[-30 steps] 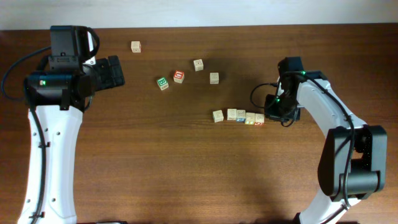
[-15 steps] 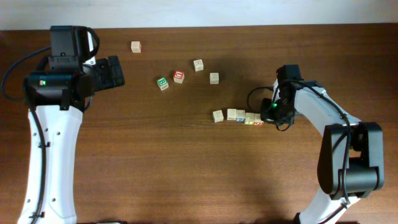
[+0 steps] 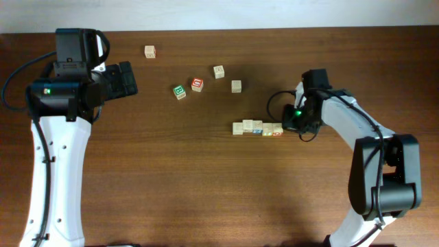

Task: Rotate 5 blocks

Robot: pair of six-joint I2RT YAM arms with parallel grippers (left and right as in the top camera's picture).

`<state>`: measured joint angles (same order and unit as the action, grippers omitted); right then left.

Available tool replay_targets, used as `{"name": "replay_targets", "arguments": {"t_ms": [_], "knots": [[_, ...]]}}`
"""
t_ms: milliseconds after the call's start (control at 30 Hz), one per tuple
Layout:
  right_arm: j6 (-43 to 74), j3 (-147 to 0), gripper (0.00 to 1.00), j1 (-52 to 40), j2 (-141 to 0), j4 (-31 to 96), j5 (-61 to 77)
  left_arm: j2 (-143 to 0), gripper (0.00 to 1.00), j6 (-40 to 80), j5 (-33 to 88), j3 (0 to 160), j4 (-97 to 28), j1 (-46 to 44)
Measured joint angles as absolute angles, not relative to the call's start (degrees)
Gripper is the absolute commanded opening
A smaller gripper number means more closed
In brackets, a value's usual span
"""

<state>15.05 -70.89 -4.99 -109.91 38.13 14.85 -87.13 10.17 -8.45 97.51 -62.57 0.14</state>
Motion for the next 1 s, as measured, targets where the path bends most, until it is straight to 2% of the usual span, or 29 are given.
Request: {"name": "replay_targets", "arguments": {"t_ms": [633,1000], "knots": [[15.0,-70.9,0.11,-11.8,-110.8,34.5,15.2,-87.1,0.99,10.2,-8.4,97.5,-62.6,0.1],[15.0,-72.3,0.12,-12.3,-110.9,36.6,15.4,-87.1,0.99,10.2,-8.4,97.5,-62.6,0.1]]}}
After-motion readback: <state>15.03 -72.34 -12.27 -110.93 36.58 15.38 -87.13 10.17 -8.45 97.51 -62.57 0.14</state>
